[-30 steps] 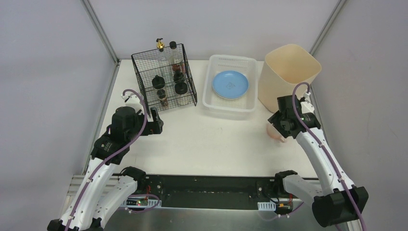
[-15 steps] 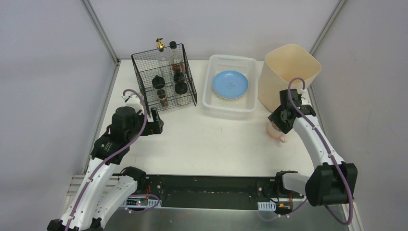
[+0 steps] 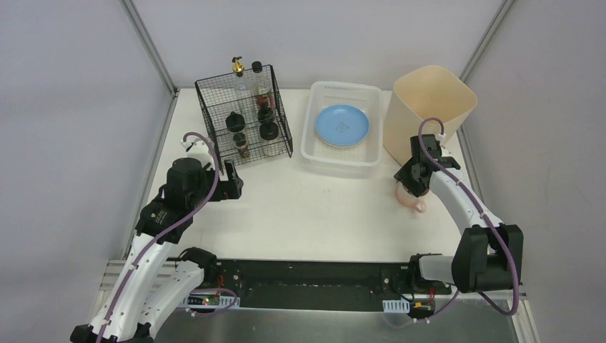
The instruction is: Clear the kitchen counter
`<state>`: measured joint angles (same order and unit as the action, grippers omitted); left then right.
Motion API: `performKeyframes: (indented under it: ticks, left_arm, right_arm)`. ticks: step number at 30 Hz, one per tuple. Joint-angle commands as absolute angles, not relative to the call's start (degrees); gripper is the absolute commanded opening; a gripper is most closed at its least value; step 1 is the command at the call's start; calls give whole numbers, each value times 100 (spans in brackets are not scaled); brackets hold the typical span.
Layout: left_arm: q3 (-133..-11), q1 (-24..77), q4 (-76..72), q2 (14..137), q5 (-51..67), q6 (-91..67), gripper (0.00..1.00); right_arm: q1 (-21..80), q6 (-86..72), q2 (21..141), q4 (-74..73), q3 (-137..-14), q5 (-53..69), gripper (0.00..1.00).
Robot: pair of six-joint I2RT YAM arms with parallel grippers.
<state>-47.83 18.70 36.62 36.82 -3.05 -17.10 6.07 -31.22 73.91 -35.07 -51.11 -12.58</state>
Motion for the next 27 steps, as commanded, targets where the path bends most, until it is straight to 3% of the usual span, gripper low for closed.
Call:
performKeyframes:
  ticks: [1,9,15,20,27]
  left_arm:
    - [-4826,1847,3677,3716,-319,-1723,99]
    - [-4826,1846,3674,3699,-299,-1722,99]
    - [-4827,1850,3674,3660,-294,-1731,99]
    - [-4826,1847,3674,3621,-266,-1731,99]
    - [-4827,1848,3674,3578,-226,-1745,100]
  right_arm:
    - [576,-3086,7403,-3383,-5030,-1206,47]
    - [585,-3050,7404,-3465,-4939,-1288,37]
    - [614,-3176,7287,-3519,-4778,-1175,21]
    - [770,-3301,6986,-3607,-4643,-1166,0]
    - [1123,-3385,6340,-4056,-4863,-1307,0]
